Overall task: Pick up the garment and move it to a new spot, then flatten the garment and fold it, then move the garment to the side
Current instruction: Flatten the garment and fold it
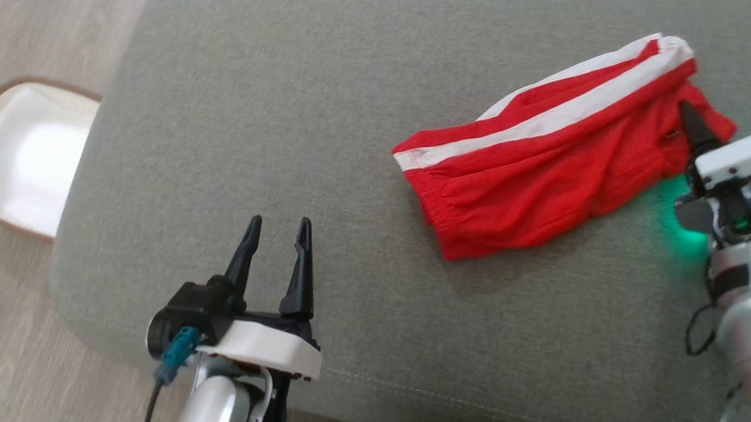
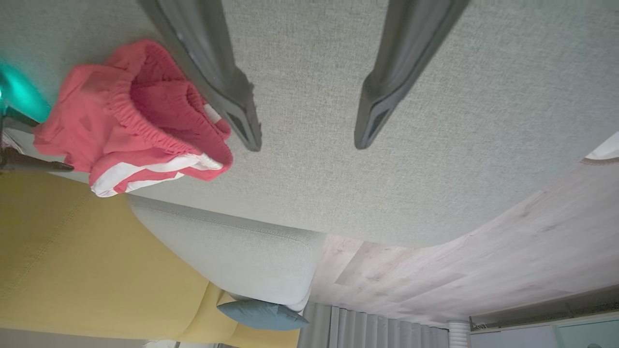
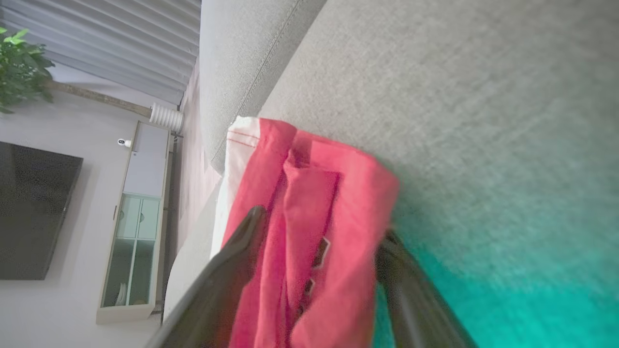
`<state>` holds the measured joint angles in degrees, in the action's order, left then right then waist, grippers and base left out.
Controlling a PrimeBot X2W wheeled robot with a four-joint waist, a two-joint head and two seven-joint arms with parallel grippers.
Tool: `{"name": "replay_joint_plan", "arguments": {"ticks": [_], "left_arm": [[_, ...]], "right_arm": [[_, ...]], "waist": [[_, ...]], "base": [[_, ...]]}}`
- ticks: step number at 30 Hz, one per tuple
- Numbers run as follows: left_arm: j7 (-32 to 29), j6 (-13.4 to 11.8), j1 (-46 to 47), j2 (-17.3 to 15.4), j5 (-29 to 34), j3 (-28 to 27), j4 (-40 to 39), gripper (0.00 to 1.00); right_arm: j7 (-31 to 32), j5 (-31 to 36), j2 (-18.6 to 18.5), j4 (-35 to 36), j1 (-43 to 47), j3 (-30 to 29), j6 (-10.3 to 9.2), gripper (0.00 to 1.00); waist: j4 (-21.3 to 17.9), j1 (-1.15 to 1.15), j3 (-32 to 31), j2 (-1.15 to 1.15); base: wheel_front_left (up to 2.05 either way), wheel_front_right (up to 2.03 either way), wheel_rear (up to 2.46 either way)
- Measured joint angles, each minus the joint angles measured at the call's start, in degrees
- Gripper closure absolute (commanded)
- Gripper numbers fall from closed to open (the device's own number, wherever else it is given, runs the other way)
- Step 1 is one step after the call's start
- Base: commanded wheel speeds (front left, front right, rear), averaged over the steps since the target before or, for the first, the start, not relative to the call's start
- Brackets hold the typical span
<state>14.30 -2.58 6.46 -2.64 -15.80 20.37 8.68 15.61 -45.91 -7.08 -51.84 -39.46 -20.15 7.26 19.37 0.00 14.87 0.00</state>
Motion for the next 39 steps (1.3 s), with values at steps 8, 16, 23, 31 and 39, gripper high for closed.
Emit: {"name": "replay_joint_plan", "arguments": {"ticks": [8,16,23,31,39], "left_arm": [[0.0,-0.5,1.9,0.0,-0.1,1.7,-0.5,0.00],[0.0,-0.8,2.4,0.1,-0.5,3.0,-0.7,0.00],[0.0,-1.0,2.3,0.1,-0.7,2.8,-0.3,0.00],[0.0,-0.9,2.2,0.0,-0.6,1.0,0.4,0.00],[0.0,-0.3,0.7,0.1,-0.4,0.2,1.2,0.00]], "right_arm": [[0.8,4.2,-3.6,-5.3,-6.4,-0.6,0.00,0.00],[0.8,7.1,-4.7,-9.3,-10.0,-0.3,0.00,0.52],[-1.9,7.4,-3.0,-10.5,-10.3,0.7,0.01,1.00],[-7.4,2.4,0.4,-7.7,-5.8,-1.0,0.01,1.00],[-11.7,-2.0,2.2,-2.1,4.7,-3.2,0.01,1.00]], "waist": [[2.7,0.00,2.6,0.00],[3.7,0.00,3.3,0.00],[2.5,0.00,2.0,0.00],[-1.5,0.00,-0.7,0.00],[-6.0,0.00,-4.8,0.00]], "base": [[0.00,0.00,0.00],[0.00,0.00,0.00],[0.00,0.00,0.00],[0.00,0.00,0.00],[0.00,0.00,0.00]]}}
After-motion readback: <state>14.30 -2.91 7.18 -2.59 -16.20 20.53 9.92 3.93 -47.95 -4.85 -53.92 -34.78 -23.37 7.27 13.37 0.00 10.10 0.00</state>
